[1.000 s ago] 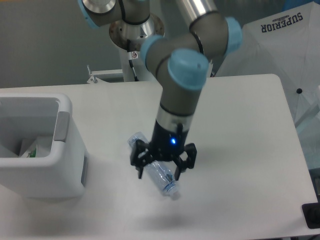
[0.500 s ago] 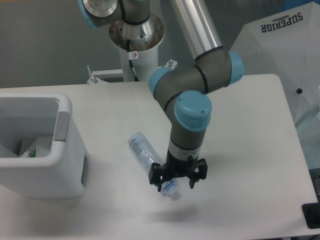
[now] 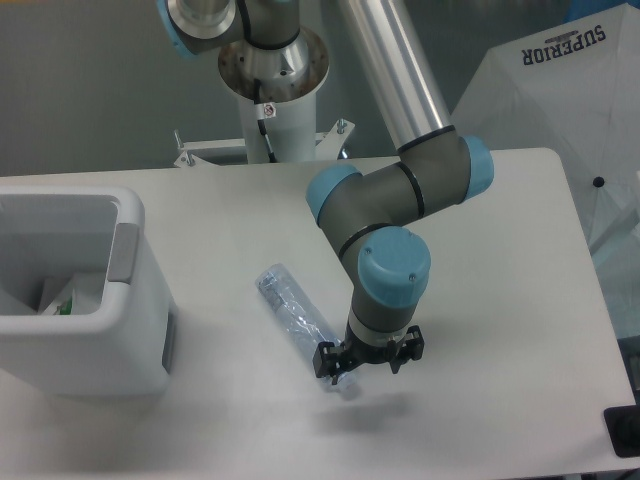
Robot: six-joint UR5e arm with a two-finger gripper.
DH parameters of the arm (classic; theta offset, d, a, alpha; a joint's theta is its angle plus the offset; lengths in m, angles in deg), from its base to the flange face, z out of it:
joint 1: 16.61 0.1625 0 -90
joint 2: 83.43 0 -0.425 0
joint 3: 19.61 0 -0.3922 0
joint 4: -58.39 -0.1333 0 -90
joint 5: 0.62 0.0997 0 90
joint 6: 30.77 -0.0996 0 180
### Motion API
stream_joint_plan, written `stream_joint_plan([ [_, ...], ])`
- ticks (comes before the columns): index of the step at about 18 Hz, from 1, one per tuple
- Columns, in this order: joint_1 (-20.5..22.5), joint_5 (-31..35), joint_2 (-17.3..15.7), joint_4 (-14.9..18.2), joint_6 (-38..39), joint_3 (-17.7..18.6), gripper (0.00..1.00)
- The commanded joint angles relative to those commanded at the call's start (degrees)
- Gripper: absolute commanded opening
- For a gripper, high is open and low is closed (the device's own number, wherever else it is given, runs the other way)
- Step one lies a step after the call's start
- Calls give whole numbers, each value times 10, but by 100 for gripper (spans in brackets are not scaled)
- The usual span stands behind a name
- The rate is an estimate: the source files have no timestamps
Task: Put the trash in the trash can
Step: 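Move the gripper to the cap end of the clear water bottle, then lower and close the gripper on the bottle's cap end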
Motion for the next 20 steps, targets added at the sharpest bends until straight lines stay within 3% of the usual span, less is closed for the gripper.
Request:
stream_joint_plan([
  [8, -1, 21, 42, 45, 55, -53, 100],
  [14, -9, 21, 50, 69, 66, -52, 100],
  [20, -22, 21, 61, 70, 77, -53, 100],
])
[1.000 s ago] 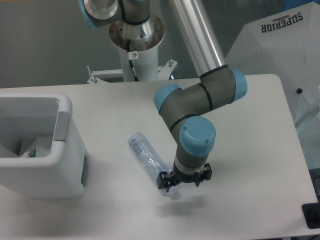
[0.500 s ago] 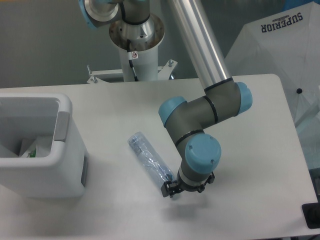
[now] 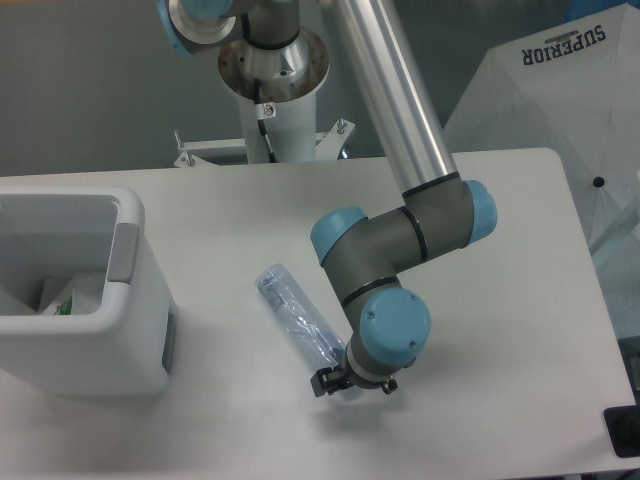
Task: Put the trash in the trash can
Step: 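Lower and close the gripper on the bottle's cap end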
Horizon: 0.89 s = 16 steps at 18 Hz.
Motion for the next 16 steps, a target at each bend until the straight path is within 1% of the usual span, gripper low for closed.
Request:
stream_joint_plan([
  [2, -2, 1, 2, -1, 1, 2, 99],
  [3, -5, 1, 4, -1, 4, 1, 88],
  [5, -7, 7, 4, -1, 5, 0, 73],
  [6, -7, 8, 4, -1, 5, 0, 69],
  [11, -7, 8, 4, -1, 5, 0, 62],
  [15, -7, 12, 4, -1, 17, 1, 52],
  [16, -7, 12, 4, -1, 17, 1, 52],
])
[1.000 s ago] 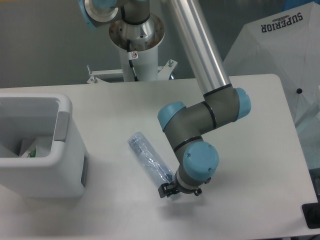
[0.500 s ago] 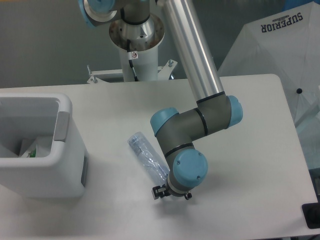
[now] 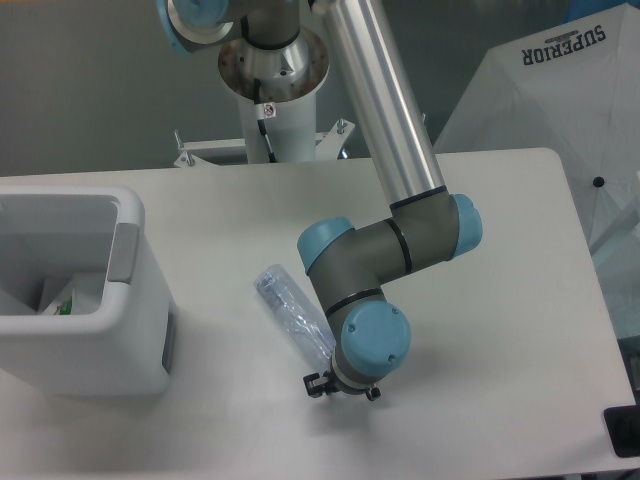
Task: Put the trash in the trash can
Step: 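Lower and close the gripper on the bottle's cap end, then lift the bottle and carry it over the trash bin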
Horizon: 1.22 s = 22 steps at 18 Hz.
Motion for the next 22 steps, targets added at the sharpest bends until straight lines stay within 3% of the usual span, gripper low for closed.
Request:
stream_joint_plan([
  [7, 0, 0, -1, -1, 5, 0, 43],
  [13, -8, -2, -18, -7, 4, -6, 28],
  [17, -13, -5, -32, -9, -2, -25, 27],
  [22, -23, -16, -68, -72, -4, -34, 27],
])
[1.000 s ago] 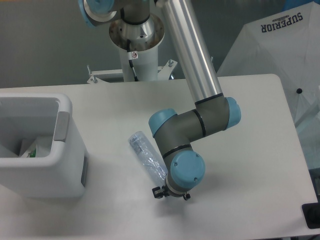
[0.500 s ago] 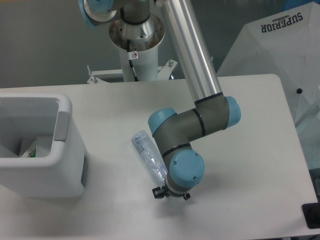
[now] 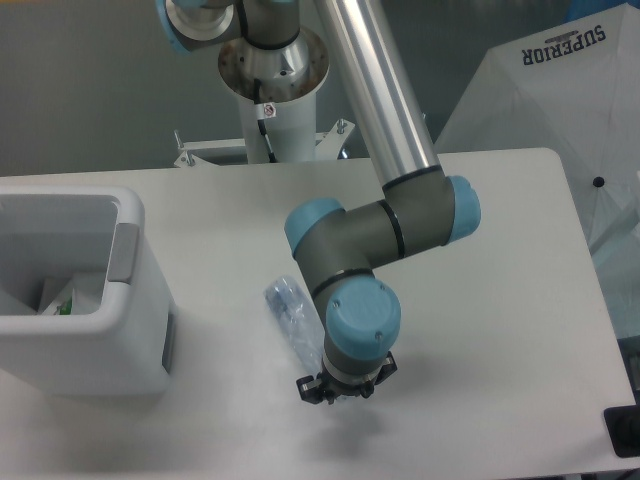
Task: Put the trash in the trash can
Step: 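Lift the bottle and carry it over the trash bin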
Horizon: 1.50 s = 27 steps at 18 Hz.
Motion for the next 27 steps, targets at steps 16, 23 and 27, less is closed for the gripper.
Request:
stream_joint_plan([
  [16, -17, -141, -111, -69, 4, 0, 13],
  [23, -20, -194, -163, -118, -13, -21, 13],
  [27, -26, -231, -197, -126, -31, -21, 13],
])
